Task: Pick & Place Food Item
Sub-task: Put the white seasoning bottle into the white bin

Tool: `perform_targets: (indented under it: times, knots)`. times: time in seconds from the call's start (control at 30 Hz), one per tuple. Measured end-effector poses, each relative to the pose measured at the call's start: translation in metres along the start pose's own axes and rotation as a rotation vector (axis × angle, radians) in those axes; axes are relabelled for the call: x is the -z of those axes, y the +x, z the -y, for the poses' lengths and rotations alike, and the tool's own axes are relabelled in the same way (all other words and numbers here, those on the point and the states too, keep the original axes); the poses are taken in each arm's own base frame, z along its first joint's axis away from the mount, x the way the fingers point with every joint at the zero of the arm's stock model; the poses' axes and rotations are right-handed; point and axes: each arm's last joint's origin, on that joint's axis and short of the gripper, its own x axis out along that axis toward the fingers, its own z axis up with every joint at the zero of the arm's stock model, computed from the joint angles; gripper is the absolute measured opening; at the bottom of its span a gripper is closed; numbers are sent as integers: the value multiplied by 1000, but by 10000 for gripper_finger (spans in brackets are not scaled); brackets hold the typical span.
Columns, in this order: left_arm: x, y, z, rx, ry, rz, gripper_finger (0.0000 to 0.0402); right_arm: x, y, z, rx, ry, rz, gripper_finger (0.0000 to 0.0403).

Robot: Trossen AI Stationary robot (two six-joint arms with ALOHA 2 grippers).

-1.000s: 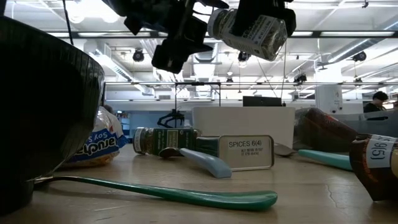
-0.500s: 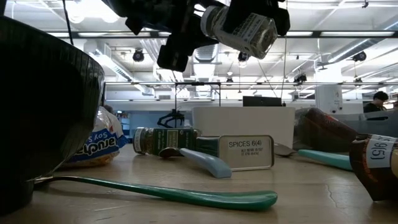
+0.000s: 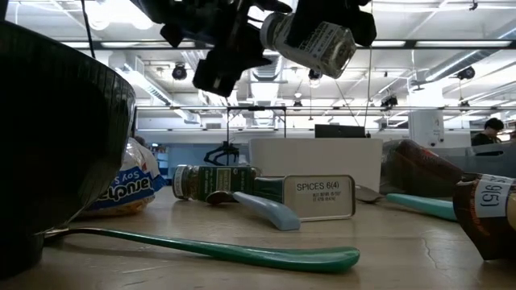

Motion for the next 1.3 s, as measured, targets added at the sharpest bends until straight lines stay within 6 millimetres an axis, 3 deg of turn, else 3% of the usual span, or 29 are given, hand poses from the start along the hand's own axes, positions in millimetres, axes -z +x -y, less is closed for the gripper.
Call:
perform_targets:
  times: [0.13,0.33,0.73,1.1,1.3]
  knots:
    - [1,1,-2,-19,-33,-7,367,-1,0,0,-3,3,7,191]
    - [-1,0,-2,-25,-24,43,378,-1,0,-2,-20,14,10,191]
    - [-3,0,1,-12,-13,73,308,-1,-1,-2,-31,20,4,191]
    - [-4,0,3,9,1,80,197,0,-1,-3,-45,21,-15,191]
    - [-3,0,3,11,-3,58,202,-1,-1,-3,-40,32,-1,191]
